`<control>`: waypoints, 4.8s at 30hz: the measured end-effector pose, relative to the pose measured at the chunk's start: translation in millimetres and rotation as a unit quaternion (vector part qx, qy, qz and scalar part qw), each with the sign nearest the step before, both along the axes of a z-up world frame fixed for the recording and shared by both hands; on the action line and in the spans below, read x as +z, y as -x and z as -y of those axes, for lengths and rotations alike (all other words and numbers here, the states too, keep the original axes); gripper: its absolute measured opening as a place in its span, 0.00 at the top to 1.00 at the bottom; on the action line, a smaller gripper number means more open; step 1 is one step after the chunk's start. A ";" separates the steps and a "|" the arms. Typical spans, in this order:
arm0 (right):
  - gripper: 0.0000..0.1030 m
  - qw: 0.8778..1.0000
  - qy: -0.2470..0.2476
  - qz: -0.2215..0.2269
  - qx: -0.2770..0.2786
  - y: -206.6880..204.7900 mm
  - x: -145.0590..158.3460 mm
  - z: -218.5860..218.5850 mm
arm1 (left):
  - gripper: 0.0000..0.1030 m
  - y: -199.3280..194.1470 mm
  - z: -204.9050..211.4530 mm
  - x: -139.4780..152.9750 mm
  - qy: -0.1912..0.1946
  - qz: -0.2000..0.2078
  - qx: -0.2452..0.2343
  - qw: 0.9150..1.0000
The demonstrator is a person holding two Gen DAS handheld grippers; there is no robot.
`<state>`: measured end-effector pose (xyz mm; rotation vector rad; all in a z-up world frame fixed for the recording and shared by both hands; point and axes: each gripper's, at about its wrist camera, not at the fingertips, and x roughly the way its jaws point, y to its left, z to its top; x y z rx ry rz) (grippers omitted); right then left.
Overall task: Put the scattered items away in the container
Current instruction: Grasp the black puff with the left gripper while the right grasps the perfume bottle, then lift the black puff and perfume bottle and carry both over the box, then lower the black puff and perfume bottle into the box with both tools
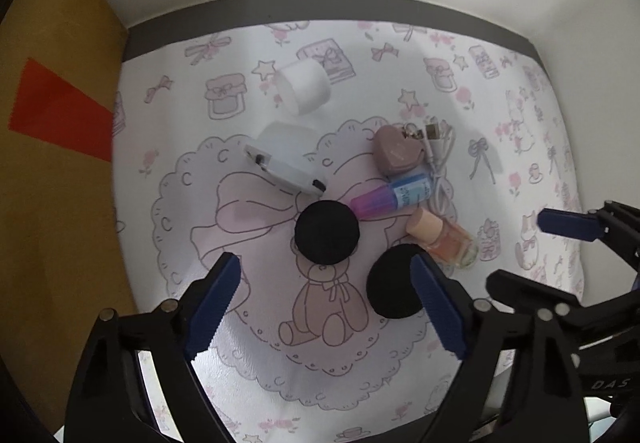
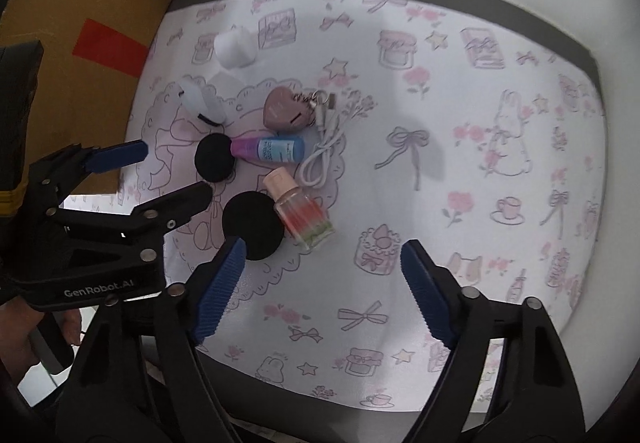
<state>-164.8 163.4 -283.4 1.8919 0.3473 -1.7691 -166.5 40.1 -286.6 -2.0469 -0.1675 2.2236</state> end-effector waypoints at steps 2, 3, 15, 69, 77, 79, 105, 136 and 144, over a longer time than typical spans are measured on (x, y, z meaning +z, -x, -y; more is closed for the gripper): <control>0.30 1.000 -0.003 0.007 0.005 1.1 -5.9 1.7 | 0.23 1.6 -1.2 -4.9 0.001 0.003 -0.005 1.000; 0.32 1.000 -0.004 0.010 0.007 1.9 -8.2 2.7 | 0.24 3.4 -1.4 -7.2 0.000 0.006 -0.004 1.000; 0.41 0.999 -0.019 0.032 0.029 7.9 -37.8 18.3 | 0.36 14.0 -0.3 -30.3 0.002 0.037 0.000 0.999; 0.72 0.995 0.050 -0.082 -0.019 -29.7 92.8 4.5 | 0.68 -41.6 -0.5 93.7 -0.032 -0.081 -0.001 0.996; 0.72 0.992 0.059 -0.107 -0.017 -52.5 114.5 17.3 | 0.68 -63.5 13.1 130.4 -0.046 -0.114 0.007 0.992; 0.72 0.992 0.058 -0.113 -0.017 -57.6 119.8 21.4 | 0.68 -67.9 18.5 138.3 -0.051 -0.121 0.008 0.991; 0.72 0.980 0.103 -0.167 -0.032 -94.1 185.5 99.0 | 0.68 -89.8 105.4 203.1 -0.087 -0.205 -0.002 0.975; 0.72 0.971 0.144 -0.171 0.085 -111.5 221.2 241.6 | 0.68 -97.0 244.4 230.5 -0.058 -0.229 0.105 0.966; 0.72 0.970 0.142 -0.160 0.115 -114.9 210.0 271.1 | 0.68 -94.7 271.4 219.2 -0.053 -0.217 0.132 0.966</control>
